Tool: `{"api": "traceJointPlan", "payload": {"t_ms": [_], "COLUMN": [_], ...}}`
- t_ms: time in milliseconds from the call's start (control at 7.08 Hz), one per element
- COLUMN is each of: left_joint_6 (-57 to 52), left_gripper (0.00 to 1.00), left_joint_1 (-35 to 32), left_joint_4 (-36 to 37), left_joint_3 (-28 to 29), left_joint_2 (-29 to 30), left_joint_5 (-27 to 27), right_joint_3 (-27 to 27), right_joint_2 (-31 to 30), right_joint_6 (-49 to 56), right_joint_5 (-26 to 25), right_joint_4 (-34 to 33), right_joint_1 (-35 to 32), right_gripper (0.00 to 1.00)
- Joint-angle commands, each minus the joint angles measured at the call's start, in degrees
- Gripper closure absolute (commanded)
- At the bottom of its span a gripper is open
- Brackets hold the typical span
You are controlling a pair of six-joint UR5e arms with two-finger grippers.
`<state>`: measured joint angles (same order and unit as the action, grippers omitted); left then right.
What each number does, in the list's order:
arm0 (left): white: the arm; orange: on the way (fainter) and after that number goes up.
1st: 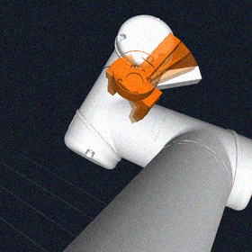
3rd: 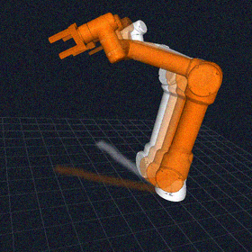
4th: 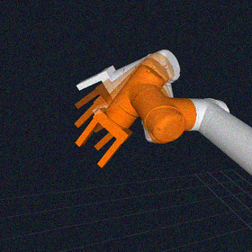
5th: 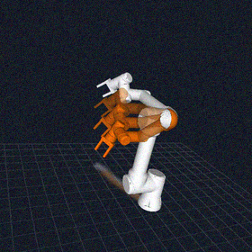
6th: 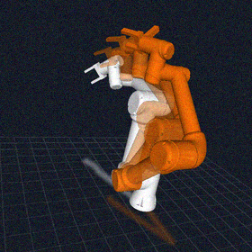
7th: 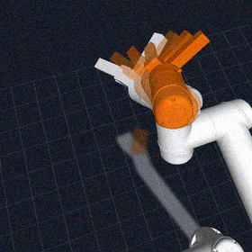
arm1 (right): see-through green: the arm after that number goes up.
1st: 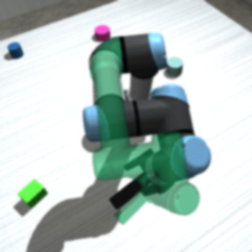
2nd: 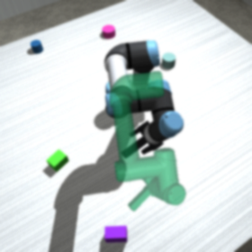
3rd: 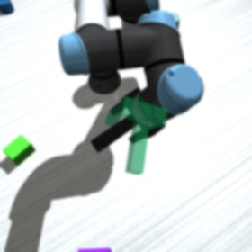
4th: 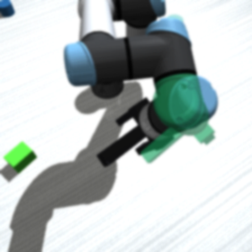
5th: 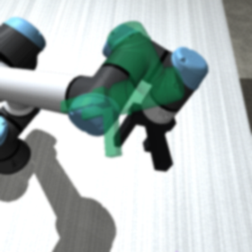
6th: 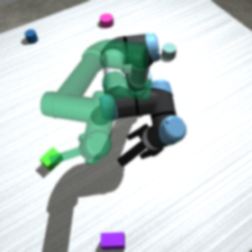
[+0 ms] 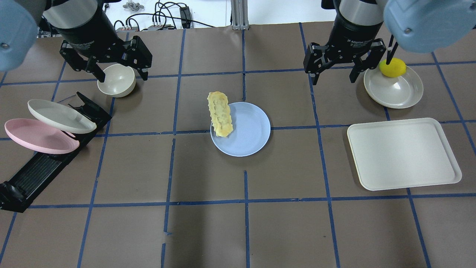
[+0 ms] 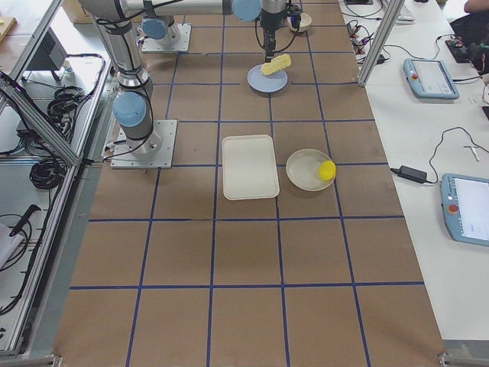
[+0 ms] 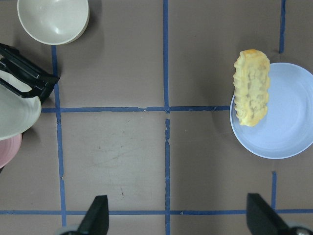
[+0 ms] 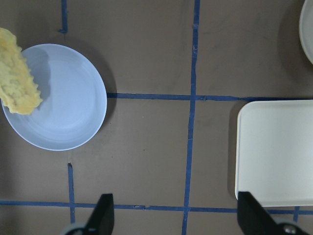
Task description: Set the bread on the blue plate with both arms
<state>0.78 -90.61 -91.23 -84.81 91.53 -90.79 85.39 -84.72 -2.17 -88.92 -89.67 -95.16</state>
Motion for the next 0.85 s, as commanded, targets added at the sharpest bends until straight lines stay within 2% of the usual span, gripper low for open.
{"api": "traceJointPlan", "payload": {"t_ms": [0,707], "left_joint_6": [0.1,0.2], "left_gripper": [0.00,0.00], "left_joint_1": [0.0,0.0], "left_joint_4": [0.0,0.0], "left_joint_3": [0.0,-0.1], "left_joint_2": [0.0,0.0], "left_joint_5": [0.1,0.0], "right_joint_3": [0.6,-0.1], "right_joint_2": [-0.1,0.3], "right_joint_6": [-0.7,-1.2], "right_joint_5": [0.1,0.1], "right_joint_4": [-3.4,-4.0], "right_joint_1": [-4.0,-4.2], "right_gripper": [0.10,0.09]}}
